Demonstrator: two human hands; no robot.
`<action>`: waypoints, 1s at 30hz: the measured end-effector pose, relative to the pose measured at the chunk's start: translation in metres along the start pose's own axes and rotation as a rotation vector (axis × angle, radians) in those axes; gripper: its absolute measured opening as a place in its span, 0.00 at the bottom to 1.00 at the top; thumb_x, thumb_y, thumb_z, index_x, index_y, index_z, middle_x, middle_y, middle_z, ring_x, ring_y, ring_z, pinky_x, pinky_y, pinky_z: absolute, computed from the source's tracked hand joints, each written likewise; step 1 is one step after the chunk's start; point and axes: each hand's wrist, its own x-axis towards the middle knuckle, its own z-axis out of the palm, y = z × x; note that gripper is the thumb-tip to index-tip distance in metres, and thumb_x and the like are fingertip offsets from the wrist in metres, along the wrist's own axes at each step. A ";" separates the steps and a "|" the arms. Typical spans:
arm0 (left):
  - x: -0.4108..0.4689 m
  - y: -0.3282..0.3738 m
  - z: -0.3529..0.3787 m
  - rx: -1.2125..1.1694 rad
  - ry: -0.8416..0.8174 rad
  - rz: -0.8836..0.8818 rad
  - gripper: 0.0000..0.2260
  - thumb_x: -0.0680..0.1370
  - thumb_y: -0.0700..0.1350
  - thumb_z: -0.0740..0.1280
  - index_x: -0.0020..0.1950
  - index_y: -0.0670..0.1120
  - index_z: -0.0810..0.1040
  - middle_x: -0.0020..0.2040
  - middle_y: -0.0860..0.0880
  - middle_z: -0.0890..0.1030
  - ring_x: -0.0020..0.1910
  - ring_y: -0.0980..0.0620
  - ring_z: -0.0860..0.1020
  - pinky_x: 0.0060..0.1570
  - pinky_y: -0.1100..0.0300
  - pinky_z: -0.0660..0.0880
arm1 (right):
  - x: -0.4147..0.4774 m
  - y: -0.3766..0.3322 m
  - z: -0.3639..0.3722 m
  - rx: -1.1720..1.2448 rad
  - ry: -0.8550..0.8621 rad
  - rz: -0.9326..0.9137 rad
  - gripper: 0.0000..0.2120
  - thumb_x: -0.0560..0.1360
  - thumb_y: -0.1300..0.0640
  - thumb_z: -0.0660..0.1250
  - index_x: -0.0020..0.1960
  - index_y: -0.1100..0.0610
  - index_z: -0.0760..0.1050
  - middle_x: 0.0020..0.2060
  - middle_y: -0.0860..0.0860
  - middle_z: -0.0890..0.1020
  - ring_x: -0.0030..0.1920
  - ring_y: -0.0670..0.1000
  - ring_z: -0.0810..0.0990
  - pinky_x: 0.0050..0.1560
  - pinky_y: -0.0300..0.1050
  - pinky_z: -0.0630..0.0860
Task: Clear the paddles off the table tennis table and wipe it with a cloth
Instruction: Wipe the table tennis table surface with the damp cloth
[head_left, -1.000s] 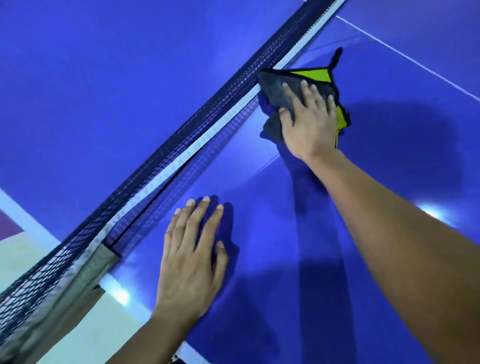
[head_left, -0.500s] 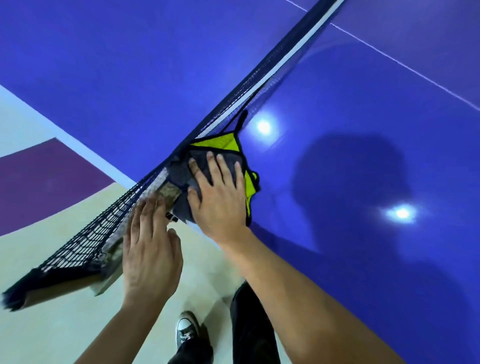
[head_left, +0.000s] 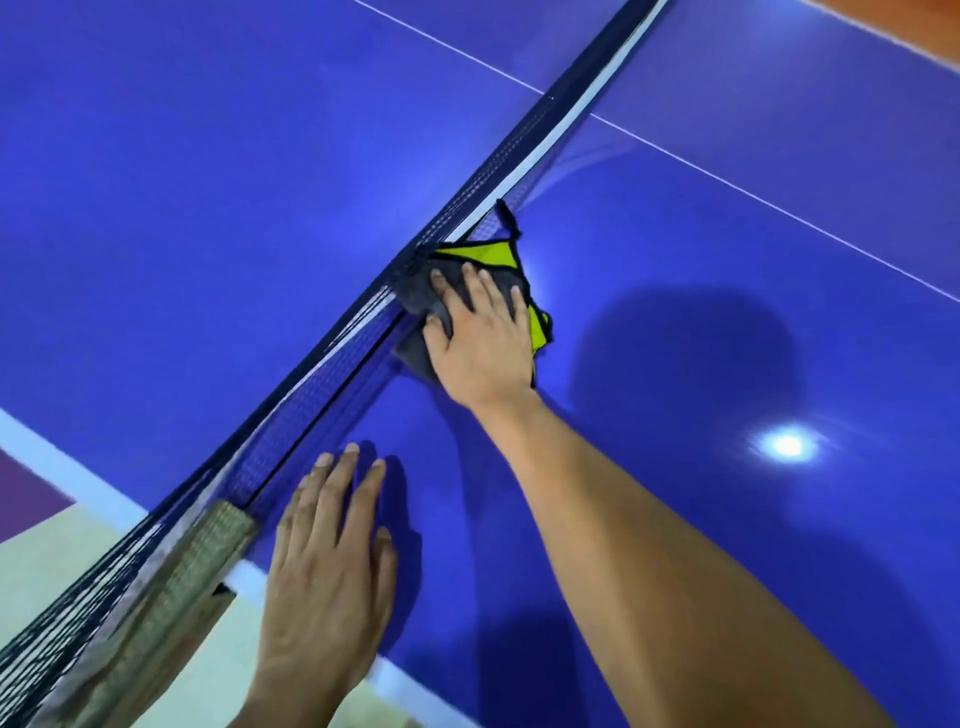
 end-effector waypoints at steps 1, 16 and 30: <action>0.011 0.009 0.005 -0.011 -0.005 0.012 0.25 0.77 0.47 0.55 0.72 0.42 0.73 0.76 0.43 0.69 0.76 0.41 0.66 0.70 0.42 0.67 | 0.022 0.016 -0.003 -0.004 0.009 0.029 0.27 0.83 0.41 0.50 0.82 0.43 0.58 0.82 0.50 0.58 0.82 0.51 0.53 0.81 0.58 0.45; 0.211 0.088 0.059 0.044 -0.030 0.152 0.24 0.80 0.46 0.54 0.75 0.43 0.71 0.78 0.45 0.67 0.77 0.42 0.64 0.72 0.46 0.62 | 0.275 0.190 -0.036 0.051 0.050 0.266 0.28 0.83 0.41 0.47 0.82 0.44 0.57 0.82 0.51 0.56 0.82 0.53 0.51 0.81 0.60 0.41; 0.270 0.047 0.045 0.103 -0.183 0.118 0.26 0.83 0.59 0.46 0.81 0.58 0.54 0.82 0.58 0.50 0.81 0.52 0.51 0.77 0.54 0.47 | 0.175 0.357 -0.069 0.007 0.217 0.920 0.29 0.81 0.41 0.50 0.82 0.45 0.58 0.82 0.53 0.57 0.82 0.54 0.53 0.80 0.61 0.42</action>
